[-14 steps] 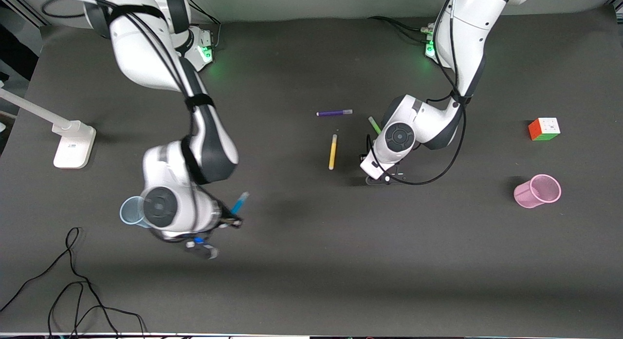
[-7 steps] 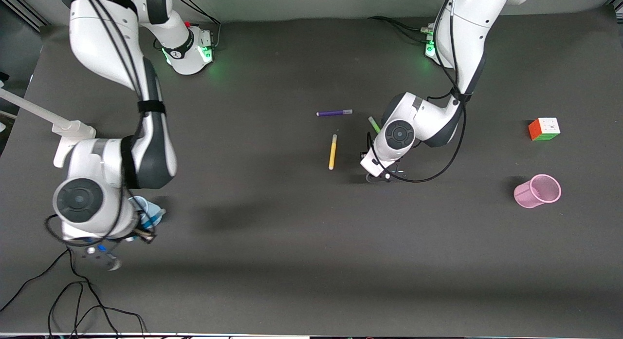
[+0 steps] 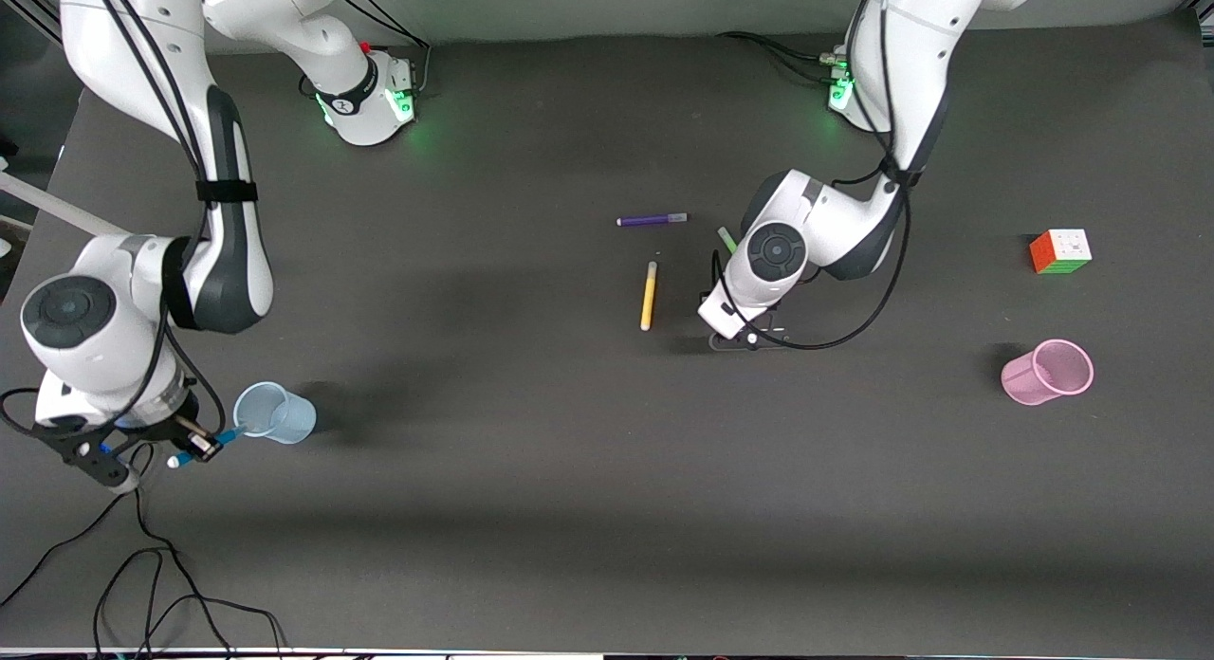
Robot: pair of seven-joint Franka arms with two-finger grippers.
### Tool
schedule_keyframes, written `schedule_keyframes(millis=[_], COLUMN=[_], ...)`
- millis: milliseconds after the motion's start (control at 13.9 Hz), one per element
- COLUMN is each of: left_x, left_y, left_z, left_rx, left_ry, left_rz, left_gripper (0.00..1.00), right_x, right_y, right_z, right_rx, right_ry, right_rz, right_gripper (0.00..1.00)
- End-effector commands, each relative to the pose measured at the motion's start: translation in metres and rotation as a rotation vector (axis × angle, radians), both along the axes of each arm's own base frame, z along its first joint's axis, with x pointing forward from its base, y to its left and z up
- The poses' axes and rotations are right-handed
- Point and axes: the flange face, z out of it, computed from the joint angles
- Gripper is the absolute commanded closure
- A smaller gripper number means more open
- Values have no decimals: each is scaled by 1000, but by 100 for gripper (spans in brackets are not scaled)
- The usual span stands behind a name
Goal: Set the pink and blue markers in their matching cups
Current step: 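Carry the blue marker to the blue cup while the left gripper carries pink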
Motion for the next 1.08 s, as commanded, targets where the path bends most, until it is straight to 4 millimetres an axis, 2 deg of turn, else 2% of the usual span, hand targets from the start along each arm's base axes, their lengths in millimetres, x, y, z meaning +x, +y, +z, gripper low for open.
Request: schedule_keyframes(millis=[0, 144, 287, 431, 575, 646, 790, 862, 934, 1006], left_x=[22, 31, 42, 59, 74, 80, 86, 89, 92, 96], left_y=[16, 35, 69, 121, 184, 218, 270, 290, 308, 330], left_z=[80, 115, 139, 164, 185, 188, 193, 193, 188, 186], left_rx=[52, 128, 169, 167, 129, 109, 78, 67, 61, 69], left_ry=[33, 12, 2, -5, -1, 7, 15, 15, 17, -2], left_rz=[-25, -57, -94, -158, -273, -310, -384, -405, -430, -471], left_gripper=[100, 100, 100, 100, 100, 100, 100, 100, 100, 100], right_x=[-50, -70, -83, -83, -82, -82, -79, -77, -76, -76], right_y=[3, 0, -6, -9, -9, -9, -10, -12, -13, -13], right_z=[-10, -24, -40, -44, -44, -43, -39, -40, -39, -40], right_rx=[21, 40, 41, 21, 18, 18, 15, 12, 10, 8], right_ry=[1, -30, -52, -74, -77, -79, -91, -100, -109, -110], right_rz=[72, 88, 103, 123, 124, 126, 124, 125, 126, 127], right_gripper=[100, 100, 100, 100, 100, 100, 100, 100, 63, 15])
